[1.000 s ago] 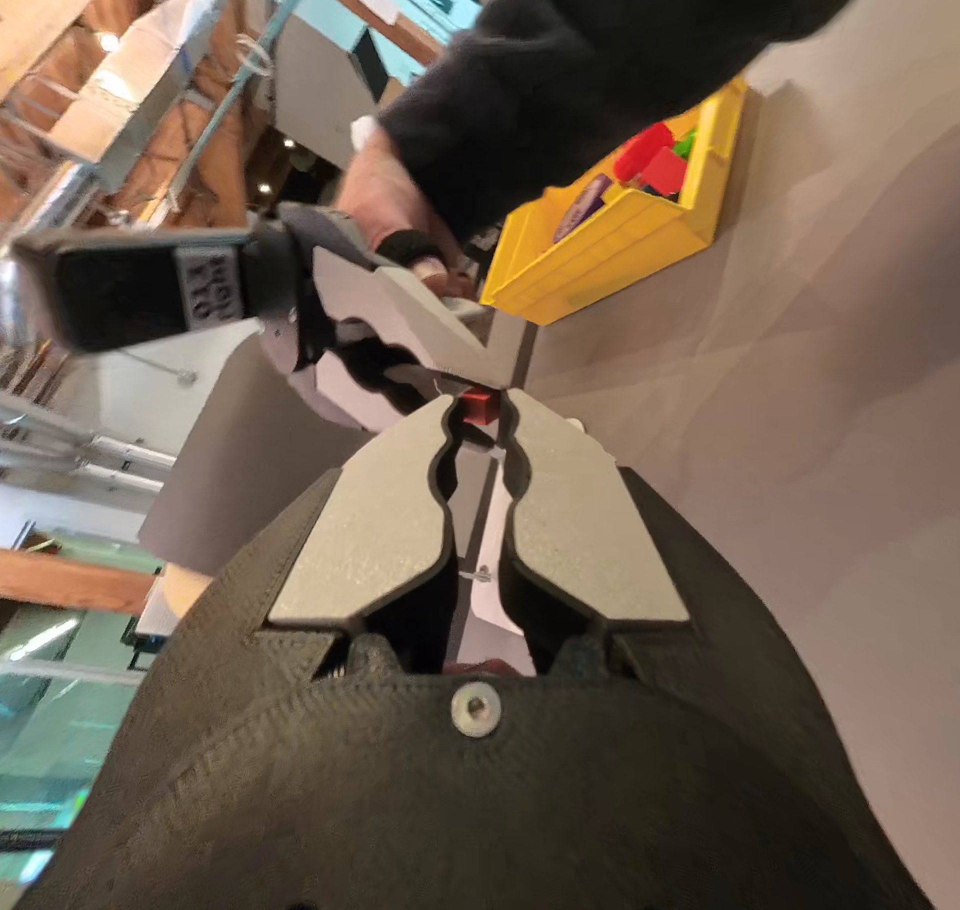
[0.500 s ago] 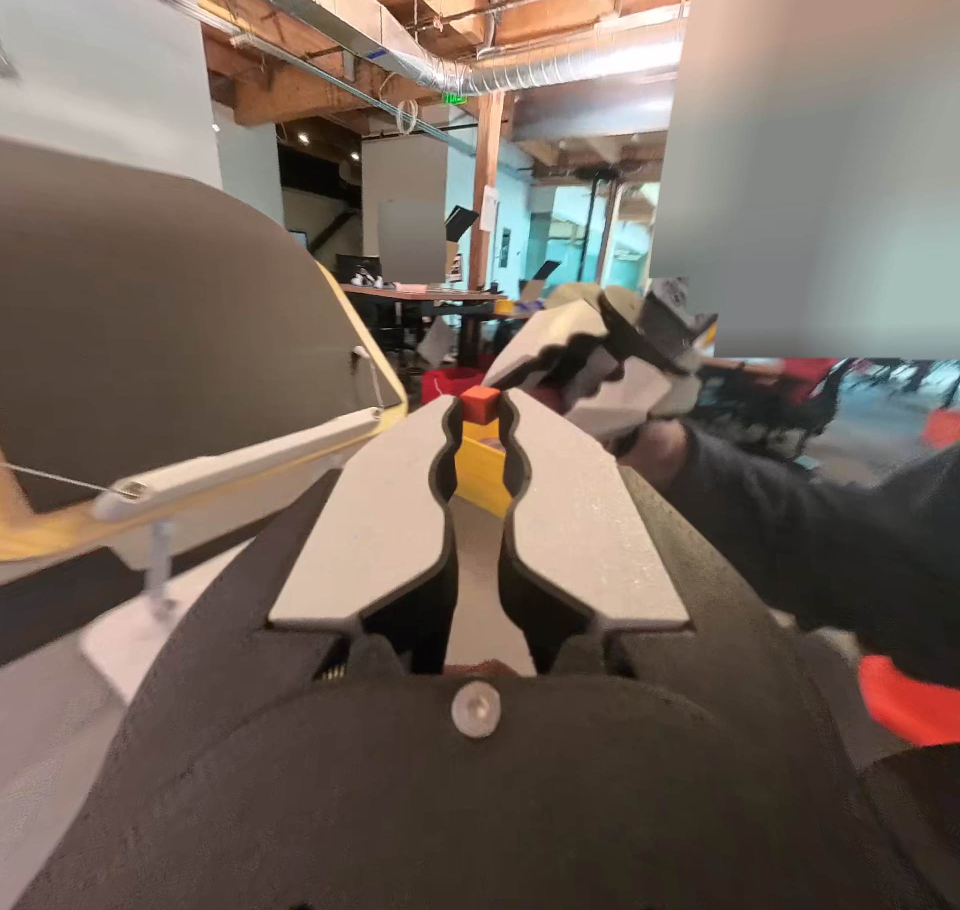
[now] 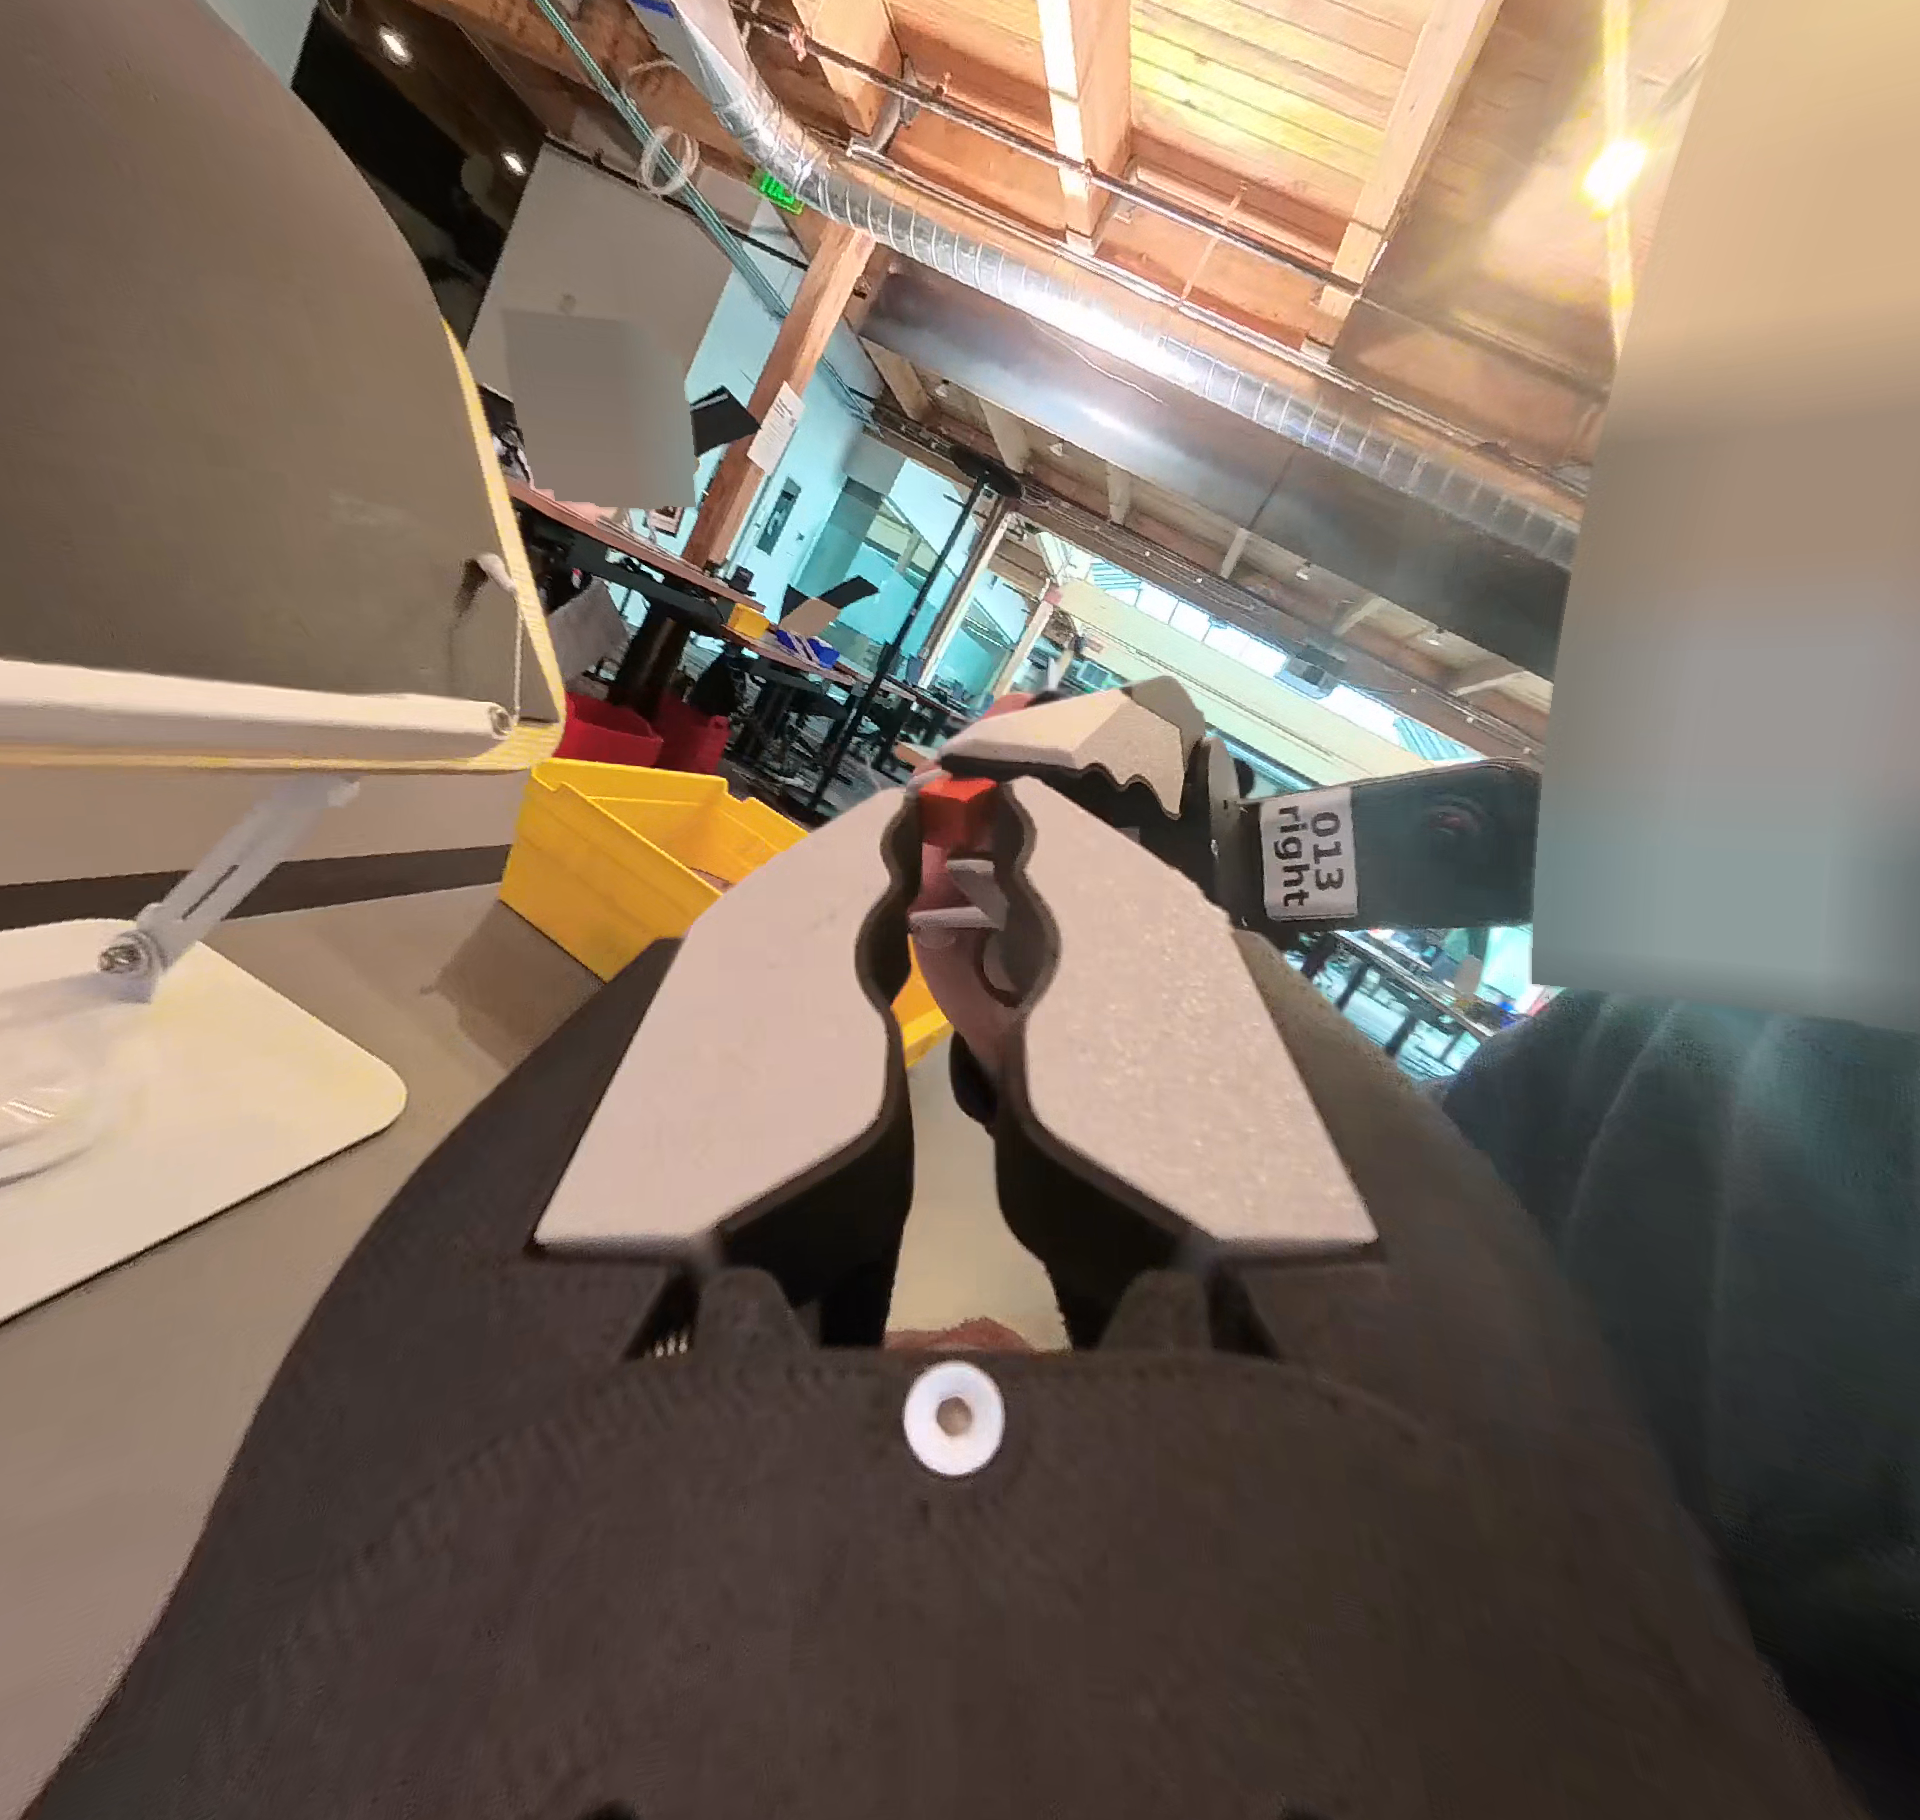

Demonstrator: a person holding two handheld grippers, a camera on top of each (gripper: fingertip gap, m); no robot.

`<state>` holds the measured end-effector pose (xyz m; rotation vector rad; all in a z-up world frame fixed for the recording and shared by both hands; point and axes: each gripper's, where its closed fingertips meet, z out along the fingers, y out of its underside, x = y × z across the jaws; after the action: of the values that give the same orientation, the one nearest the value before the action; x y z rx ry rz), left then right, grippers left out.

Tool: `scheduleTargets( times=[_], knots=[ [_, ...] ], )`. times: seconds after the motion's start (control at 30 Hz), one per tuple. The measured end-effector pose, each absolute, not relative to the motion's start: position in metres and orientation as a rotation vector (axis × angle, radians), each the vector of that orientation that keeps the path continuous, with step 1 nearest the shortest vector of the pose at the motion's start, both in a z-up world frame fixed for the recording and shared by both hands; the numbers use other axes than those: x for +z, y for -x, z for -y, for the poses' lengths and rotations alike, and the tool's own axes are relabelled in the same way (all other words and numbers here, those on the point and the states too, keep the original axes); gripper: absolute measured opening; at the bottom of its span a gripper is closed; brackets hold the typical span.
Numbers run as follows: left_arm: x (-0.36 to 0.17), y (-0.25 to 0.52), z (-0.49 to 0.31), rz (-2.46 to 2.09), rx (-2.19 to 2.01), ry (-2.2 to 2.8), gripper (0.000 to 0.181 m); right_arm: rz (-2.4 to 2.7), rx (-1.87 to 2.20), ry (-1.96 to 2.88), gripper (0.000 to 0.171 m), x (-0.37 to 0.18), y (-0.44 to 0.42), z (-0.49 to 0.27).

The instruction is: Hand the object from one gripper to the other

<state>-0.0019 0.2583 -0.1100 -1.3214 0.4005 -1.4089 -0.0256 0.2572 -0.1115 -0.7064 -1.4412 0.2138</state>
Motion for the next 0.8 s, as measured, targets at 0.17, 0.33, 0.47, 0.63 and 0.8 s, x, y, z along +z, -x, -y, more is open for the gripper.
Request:
scheduleTargets(
  times=[0.17, 0.33, 0.47, 0.63, 0.8],
  knots=[
    [-0.112, -0.001, -0.258, -0.419, -1.483, 1.336, 0.012, 1.508, 0.187, 0.680, 0.011, -0.115, 0.023, -0.258],
    [-0.115, -0.007, -0.254, -0.461, -1.518, 1.372, 0.013, 1.582, 0.130, 0.683, 0.009, -0.120, 0.018, -0.259],
    [-0.118, -0.008, -0.255, -0.468, -1.535, 1.391, 0.013, 1.582, 0.142, 0.714, 0.008, -0.123, 0.016, -0.260],
    [-0.118, -0.008, -0.254, -0.523, -1.419, 1.378, 0.019, 1.533, 0.332, 0.814, 0.008, -0.123, 0.012, -0.260],
    [-0.122, -0.001, -0.257, -0.662, -1.115, 1.372, 0.026, 1.565, 0.505, 0.959, 0.008, -0.135, 0.008, -0.267]
  ],
)
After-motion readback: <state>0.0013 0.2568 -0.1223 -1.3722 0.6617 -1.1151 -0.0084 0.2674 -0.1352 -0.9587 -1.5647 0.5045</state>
